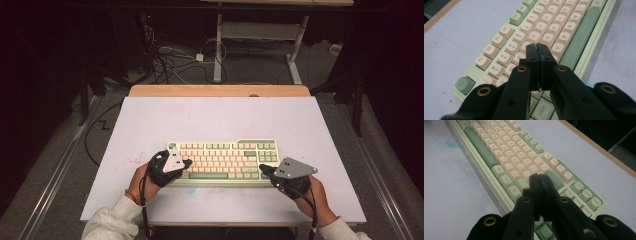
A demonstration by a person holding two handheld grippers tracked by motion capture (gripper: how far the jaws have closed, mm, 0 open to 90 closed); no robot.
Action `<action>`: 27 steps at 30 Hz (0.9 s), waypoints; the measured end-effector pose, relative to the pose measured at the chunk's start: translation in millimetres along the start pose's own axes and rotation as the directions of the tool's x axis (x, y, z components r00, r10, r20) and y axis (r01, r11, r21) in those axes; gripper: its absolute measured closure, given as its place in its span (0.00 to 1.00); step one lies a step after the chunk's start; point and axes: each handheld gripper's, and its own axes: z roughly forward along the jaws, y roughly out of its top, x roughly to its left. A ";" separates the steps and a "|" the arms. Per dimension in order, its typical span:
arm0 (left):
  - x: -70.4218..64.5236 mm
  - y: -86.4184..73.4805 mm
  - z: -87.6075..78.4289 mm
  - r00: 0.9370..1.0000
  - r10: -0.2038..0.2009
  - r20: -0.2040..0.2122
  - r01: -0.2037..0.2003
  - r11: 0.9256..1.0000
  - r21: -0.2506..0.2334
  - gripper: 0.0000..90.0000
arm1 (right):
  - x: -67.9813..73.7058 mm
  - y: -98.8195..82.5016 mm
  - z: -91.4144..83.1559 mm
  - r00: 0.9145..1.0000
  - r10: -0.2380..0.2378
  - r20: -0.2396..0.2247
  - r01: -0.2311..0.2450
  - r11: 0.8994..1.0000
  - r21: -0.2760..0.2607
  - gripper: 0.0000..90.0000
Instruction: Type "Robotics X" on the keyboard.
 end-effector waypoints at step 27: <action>14.6 -3.2 20.7 0.999 -0.038 0.023 0.036 0.996 0.076 0.93 | 1.5 -1.9 5.4 1.000 -0.005 -0.008 0.005 1.000 0.023 1.00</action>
